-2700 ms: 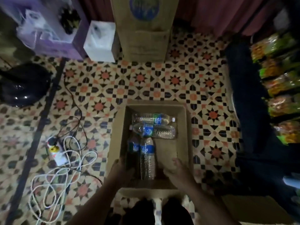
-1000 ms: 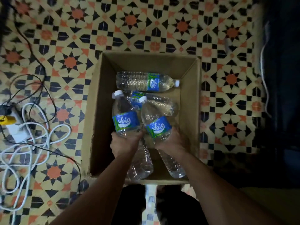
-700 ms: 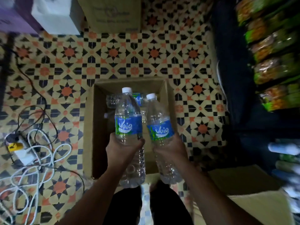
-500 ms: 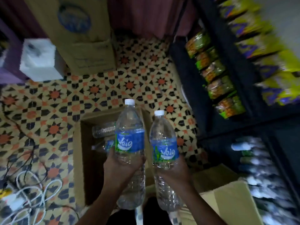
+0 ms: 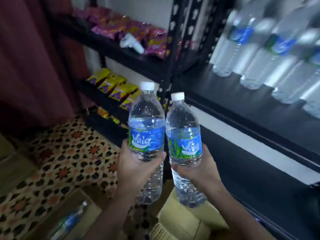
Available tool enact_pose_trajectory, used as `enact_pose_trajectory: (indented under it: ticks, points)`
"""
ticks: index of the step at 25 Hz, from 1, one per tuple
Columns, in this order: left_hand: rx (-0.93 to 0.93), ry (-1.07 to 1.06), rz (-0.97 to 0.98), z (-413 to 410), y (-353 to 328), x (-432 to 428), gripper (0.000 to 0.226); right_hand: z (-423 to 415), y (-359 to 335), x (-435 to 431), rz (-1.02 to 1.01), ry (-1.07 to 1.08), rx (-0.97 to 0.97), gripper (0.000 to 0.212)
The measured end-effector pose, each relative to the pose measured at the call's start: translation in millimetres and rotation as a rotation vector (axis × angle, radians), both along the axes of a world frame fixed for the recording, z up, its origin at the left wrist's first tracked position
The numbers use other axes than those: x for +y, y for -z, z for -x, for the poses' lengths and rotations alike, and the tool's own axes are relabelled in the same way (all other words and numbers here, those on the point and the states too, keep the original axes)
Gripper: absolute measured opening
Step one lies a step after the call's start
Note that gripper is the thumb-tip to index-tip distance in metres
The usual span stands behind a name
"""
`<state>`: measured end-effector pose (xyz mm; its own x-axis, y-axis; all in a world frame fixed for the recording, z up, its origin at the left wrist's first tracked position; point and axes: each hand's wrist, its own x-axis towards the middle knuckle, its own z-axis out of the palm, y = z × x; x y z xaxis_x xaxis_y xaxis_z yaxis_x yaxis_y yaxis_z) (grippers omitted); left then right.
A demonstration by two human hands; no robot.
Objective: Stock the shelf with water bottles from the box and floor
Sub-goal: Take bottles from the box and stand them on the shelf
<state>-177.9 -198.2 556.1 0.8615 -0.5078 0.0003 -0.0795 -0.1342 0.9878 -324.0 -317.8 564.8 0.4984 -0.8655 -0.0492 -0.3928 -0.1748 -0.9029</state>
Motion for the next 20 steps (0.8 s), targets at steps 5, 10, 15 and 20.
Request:
enact_pose_trajectory:
  ticks: [5, 10, 15, 20]
  points:
    - [-0.078, 0.087, 0.150, 83.5, -69.5, -87.3, 0.072, 94.4, -81.9, -59.0, 0.136, 0.127, -0.137, 0.073]
    - [-0.097, 0.162, 0.258, 176.4, -111.0, -161.4, 0.076, 181.5, -126.6, -109.4, 0.230, 0.260, -0.257, 0.077]
    - [-0.182, 0.261, 0.304, 229.0, -126.4, -208.1, 0.074, 229.8, -135.1, -144.9, 0.207, 0.372, -0.338, 0.084]
    - [-0.192, 0.368, 0.342, 243.9, -138.0, -249.9, 0.066, 246.8, -134.8, -172.1, 0.225, 0.480, -0.375, 0.080]
